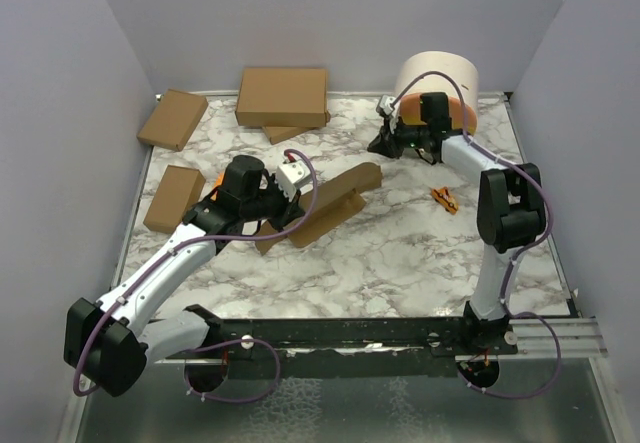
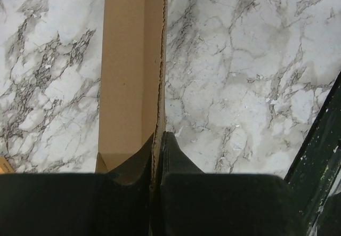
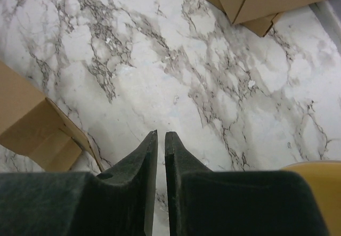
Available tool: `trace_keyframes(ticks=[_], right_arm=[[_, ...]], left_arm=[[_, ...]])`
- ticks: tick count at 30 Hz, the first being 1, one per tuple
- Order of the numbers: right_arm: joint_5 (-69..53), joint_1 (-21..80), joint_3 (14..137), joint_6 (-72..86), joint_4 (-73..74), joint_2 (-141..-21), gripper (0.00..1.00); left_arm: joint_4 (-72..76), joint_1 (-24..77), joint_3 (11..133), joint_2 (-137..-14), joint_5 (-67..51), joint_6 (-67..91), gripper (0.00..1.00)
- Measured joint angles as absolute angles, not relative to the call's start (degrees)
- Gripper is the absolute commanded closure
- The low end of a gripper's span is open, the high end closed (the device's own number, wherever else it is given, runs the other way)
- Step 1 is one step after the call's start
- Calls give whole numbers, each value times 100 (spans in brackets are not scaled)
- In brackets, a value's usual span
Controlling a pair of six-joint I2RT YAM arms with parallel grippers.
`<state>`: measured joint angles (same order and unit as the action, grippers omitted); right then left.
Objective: Fold the paper box
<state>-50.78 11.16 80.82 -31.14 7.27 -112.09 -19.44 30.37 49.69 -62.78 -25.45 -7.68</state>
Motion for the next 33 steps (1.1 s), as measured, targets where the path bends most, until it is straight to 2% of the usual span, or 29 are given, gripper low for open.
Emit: trace_keyframes(ticks=[11, 16, 27, 33], right_arm=[[-5312, 1170, 8340, -4606, 2502, -11524, 87], [-5714, 1201, 8281, -5310, 3140, -11524, 78], [-6451, 1245, 7863, -5577, 3387, -11522, 72], [-6606, 1245, 7140, -4912, 2764, -11306, 65]], left_arm=[[-1959, 3037, 4969, -6278, -2622, -856, 100], [-1959, 3037, 4969, -6278, -2637, -856, 100], [-1957, 3037, 4967, -6270, -2641, -849, 100], [-1911, 3037, 4869, -6211, -2644, -840, 100]])
